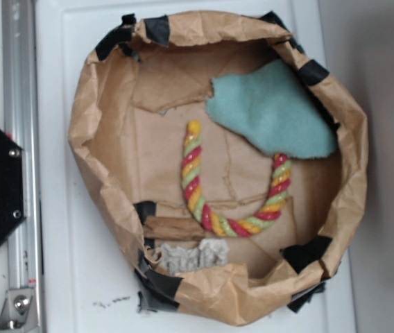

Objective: Grab the multicolored rope.

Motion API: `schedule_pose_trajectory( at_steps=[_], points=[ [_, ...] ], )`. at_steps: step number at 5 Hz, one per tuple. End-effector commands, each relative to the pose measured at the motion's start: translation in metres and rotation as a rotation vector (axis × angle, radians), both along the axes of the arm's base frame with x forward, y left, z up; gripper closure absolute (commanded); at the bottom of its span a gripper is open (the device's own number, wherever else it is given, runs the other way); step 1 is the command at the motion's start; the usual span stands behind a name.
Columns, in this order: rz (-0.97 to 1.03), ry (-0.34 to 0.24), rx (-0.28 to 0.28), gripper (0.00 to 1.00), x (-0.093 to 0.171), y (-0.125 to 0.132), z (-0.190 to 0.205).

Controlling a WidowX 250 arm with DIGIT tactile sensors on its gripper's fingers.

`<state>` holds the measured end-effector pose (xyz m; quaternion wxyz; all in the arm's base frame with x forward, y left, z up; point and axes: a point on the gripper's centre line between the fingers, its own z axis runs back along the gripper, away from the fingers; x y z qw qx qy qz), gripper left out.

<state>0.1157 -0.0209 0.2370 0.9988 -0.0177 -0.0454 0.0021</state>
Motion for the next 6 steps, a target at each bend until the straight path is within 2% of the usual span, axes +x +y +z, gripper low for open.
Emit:
schedule_pose_trajectory(
  at_steps=[1, 4, 5, 6],
  points=[
    [0.0, 0.0, 0.0, 0.0, 0.0, 0.0, 0.0],
    [0.0, 0.0, 0.0, 0.0, 0.0, 0.0, 0.0],
    [0.016, 0.036, 0.019, 0.0, 0.044, 0.006, -0.02],
    [0.129, 0.014, -0.006, 0.0, 0.094, 0.025, -0.045]
  ],
)
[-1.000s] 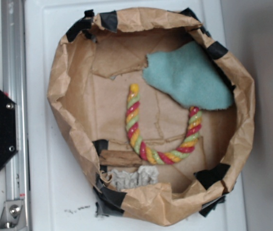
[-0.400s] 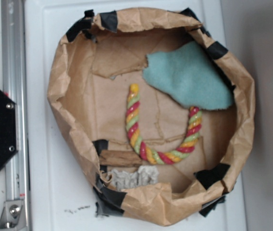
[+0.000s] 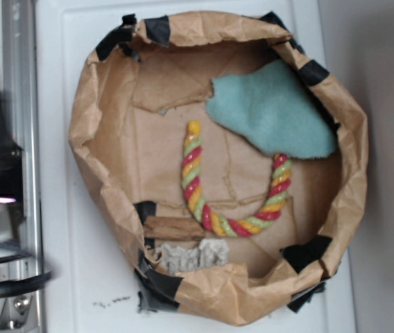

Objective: Grab the multicolored rope.

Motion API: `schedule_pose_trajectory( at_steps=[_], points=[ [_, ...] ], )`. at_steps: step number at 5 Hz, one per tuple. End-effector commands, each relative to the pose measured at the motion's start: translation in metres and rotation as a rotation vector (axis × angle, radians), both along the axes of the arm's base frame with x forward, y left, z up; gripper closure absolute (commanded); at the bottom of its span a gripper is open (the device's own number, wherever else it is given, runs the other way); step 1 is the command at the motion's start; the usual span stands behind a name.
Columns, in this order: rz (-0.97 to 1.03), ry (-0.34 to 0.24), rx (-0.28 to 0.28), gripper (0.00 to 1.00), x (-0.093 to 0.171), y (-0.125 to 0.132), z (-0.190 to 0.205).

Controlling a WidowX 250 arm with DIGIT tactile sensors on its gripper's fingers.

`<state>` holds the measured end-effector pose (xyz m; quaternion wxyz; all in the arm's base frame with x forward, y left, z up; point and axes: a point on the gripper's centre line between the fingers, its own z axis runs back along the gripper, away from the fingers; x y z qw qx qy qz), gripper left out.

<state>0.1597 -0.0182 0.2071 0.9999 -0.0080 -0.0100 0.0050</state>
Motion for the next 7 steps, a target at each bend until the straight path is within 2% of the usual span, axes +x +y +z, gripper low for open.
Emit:
schedule_pose_trajectory(
  at_steps=[1, 2, 3, 4, 5, 6, 7],
  points=[
    [0.166, -0.113, -0.035, 0.0, 0.091, 0.024, -0.033],
    [0.196, -0.16, -0.053, 0.0, 0.11, 0.017, -0.073],
    [0.105, -0.145, -0.083, 0.0, 0.129, -0.017, -0.101],
    [0.02, -0.104, -0.036, 0.0, 0.128, -0.044, -0.116],
    [-0.003, -0.053, -0.047, 0.0, 0.124, -0.062, -0.145],
    [-0.009, -0.034, -0.074, 0.0, 0.127, -0.064, -0.158],
    [-0.013, 0.007, -0.131, 0.0, 0.124, -0.068, -0.178]
  ],
)
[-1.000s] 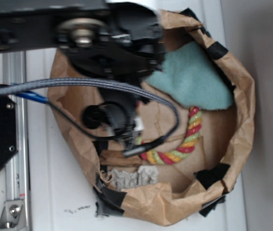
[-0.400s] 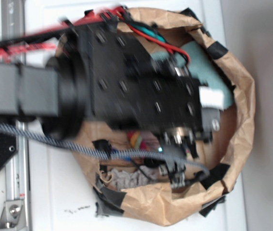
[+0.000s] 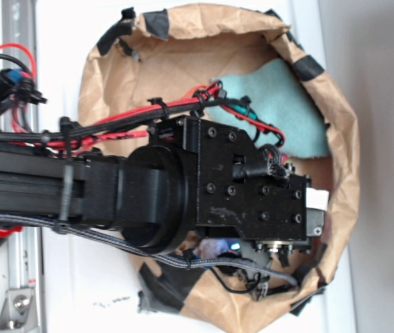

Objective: Grab the multicolored rope.

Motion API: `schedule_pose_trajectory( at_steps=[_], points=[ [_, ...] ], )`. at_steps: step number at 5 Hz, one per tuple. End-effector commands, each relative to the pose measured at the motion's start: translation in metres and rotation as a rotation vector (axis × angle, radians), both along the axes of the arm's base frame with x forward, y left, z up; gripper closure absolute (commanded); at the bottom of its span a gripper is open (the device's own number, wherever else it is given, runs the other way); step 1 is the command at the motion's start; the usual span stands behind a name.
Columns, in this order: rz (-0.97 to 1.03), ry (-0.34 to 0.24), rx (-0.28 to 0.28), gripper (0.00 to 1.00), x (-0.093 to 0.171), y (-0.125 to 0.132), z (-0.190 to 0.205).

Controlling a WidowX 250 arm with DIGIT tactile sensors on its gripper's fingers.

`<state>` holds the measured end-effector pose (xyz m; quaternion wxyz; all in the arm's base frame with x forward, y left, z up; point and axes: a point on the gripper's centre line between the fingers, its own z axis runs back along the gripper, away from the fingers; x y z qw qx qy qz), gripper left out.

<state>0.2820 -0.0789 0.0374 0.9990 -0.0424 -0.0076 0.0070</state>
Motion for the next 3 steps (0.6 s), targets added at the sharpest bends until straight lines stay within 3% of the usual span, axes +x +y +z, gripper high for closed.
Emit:
schedule_pose_trajectory(
  at_steps=[1, 2, 3],
  points=[
    [0.007, 0.026, -0.055, 1.0, -0.007, -0.005, -0.017],
    [0.022, -0.008, -0.051, 1.0, -0.007, 0.005, -0.003],
    [0.057, -0.107, -0.067, 1.0, -0.004, 0.025, 0.029]
  ],
)
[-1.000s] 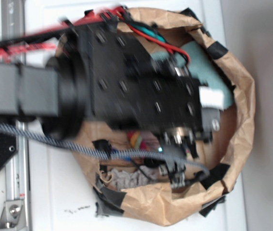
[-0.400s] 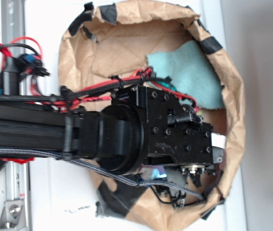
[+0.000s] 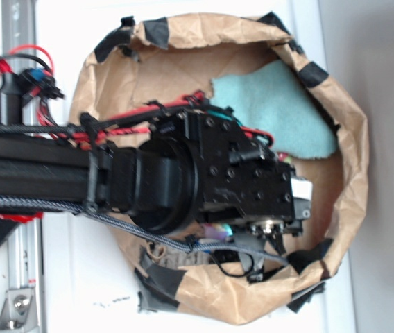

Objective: Grab the multicolored rope.

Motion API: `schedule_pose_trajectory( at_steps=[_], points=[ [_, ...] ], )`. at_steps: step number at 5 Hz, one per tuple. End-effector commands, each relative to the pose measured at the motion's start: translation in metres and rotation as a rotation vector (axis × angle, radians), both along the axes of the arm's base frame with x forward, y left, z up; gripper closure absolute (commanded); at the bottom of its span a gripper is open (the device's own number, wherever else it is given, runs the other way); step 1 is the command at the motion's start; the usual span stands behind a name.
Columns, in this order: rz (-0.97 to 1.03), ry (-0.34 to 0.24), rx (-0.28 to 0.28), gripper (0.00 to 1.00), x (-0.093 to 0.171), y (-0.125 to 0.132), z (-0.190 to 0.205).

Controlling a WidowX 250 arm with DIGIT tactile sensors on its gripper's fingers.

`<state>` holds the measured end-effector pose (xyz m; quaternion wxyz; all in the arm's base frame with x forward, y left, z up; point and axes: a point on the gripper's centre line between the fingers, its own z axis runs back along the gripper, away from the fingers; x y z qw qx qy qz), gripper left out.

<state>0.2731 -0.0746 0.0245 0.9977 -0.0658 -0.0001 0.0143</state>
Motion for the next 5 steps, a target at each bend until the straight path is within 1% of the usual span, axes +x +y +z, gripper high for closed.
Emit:
schedule_pose_trajectory(
  at_steps=[1, 2, 3, 4, 5],
  points=[
    [0.075, -0.218, 0.007, 1.0, 0.002, 0.039, 0.078],
    [0.116, -0.331, 0.014, 1.0, -0.014, 0.068, 0.128],
    [0.104, -0.342, -0.007, 1.0, -0.026, 0.085, 0.177],
    [0.074, -0.315, -0.009, 1.0, -0.026, 0.08, 0.19],
    [0.065, -0.299, 0.003, 1.0, -0.023, 0.072, 0.186]
  ],
)
